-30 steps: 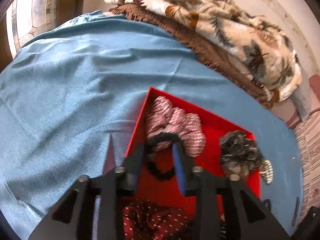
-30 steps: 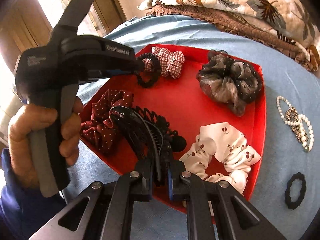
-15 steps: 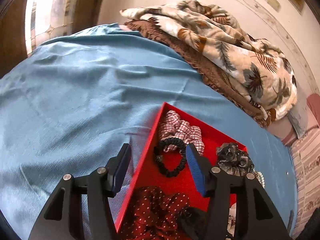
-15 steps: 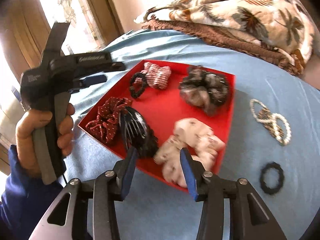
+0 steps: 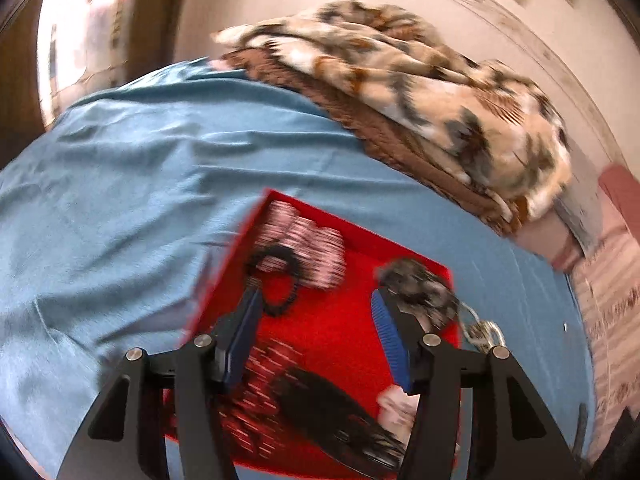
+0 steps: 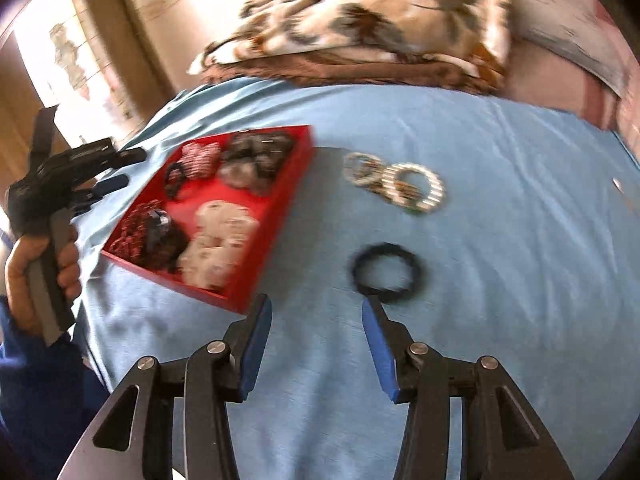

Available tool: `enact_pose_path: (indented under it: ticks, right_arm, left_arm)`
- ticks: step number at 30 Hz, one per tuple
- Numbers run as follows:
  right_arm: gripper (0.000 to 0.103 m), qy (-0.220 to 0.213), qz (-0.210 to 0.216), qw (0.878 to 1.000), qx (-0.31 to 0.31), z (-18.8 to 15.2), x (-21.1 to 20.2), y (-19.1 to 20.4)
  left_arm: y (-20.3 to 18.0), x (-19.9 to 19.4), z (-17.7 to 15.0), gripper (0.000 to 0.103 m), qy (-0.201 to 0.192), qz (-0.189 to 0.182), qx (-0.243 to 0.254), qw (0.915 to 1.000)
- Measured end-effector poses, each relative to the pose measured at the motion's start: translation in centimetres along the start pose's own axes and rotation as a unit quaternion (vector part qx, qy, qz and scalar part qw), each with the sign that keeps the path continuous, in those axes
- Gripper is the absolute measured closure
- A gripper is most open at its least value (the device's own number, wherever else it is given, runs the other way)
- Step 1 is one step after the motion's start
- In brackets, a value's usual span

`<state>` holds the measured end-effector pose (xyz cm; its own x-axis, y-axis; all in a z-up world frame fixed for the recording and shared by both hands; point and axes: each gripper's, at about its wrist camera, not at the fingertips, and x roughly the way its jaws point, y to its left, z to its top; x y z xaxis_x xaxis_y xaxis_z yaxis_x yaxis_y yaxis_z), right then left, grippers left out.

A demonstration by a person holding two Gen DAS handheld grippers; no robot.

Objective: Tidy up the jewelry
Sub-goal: 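Move the right tool to the pearl bracelet and close on it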

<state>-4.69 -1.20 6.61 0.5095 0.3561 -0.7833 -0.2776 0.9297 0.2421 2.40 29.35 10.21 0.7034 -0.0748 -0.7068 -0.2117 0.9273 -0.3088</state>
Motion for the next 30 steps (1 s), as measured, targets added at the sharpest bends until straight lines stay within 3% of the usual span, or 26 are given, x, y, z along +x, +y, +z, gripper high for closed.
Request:
enact_pose_path:
  ticks: [5,11,14,18,20,22,24,30]
  right_arm:
    - [0.052,-0.005,-0.018,0.999,0.034,-0.2,-0.6,-4.4]
    - [0.053,0.000,-0.038,0.998,0.048,3.3,2.6,-7.9]
    - [0.065,0.010,-0.042,0.999,0.032,6.1,5.4,-8.8]
    - [0.069,0.029,-0.044,0.999,0.015,9.0,9.5,-9.2]
    - [0.074,0.047,-0.047,0.998,0.013,10.0,12.0,-9.6]
    - [0.081,0.038,-0.057,0.998,0.000,10.7,12.6,-9.5]
    - [0.093,0.044,-0.077,0.996,-0.017,11.1,12.7,-9.5]
    - [0.093,0.047,-0.158,0.986,-0.023,8.3,9.7,-13.3]
  left_arm:
    - [-5.7,-1.1,-3.0,0.047,-0.001,-0.021,0.074,0.9971]
    - [-9.9,-1.6,-6.3,0.047,0.028,-0.088,0.093,0.9914]
    - [-12.5,-1.7,-8.1,0.047,0.039,-0.117,0.128,0.9840]
    - [-15.2,-1.2,-9.6,0.057,0.055,-0.147,0.167,0.9734]
    - [-16.0,-0.6,-10.1,0.057,0.061,-0.150,0.179,0.9705]
    - [-16.5,0.1,-10.4,0.057,0.069,-0.148,0.187,0.9687]
    - [-16.6,0.6,-10.8,0.057,0.077,-0.147,0.192,0.9673]
    - [-17.0,0.7,-11.3,0.057,0.080,-0.151,0.203,0.9642]
